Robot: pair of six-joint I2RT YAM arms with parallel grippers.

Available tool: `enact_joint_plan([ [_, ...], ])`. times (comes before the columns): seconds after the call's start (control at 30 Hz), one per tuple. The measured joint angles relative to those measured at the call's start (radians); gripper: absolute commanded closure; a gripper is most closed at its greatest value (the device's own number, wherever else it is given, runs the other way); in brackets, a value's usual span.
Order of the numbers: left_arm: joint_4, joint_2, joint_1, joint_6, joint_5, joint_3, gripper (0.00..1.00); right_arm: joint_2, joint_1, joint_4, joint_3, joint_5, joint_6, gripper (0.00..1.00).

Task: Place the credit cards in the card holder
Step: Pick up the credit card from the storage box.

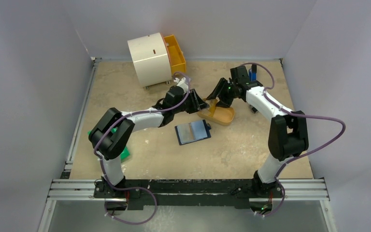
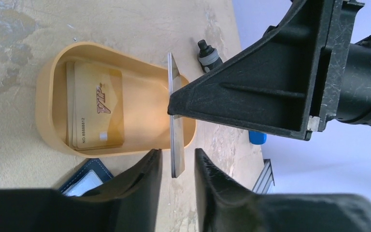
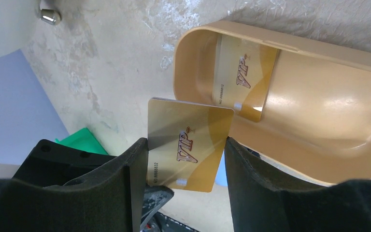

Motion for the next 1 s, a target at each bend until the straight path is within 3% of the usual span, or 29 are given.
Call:
enact_joint_plan([
  [0.17,-0.003,0.012,0.0,-0.002,0.0,0.006,1.0,0.0,0.0,0.002,-0.001,-0.02,0.0,0.47],
  [0.33,-0.003,0.015,0.0,-0.011,0.0,0.006,1.0,-0.018,-0.003,0.039,-0.034,-0.048,0.0,0.24],
  [0.47,0.012,0.011,-0.002,-0.043,-0.011,-0.006,1.0,-0.091,-0.006,0.07,-0.098,-0.079,0.0,0.16],
  [0.8,0.185,-0.108,0.018,-0.247,-0.01,-0.186,1.0,-0.452,-0.056,0.314,-0.415,-0.177,0.041,0.19],
  [1.0,0.347,-0.167,0.029,-0.375,0.026,-0.251,1.0,-0.518,-0.071,0.459,-0.512,-0.229,0.135,0.26],
])
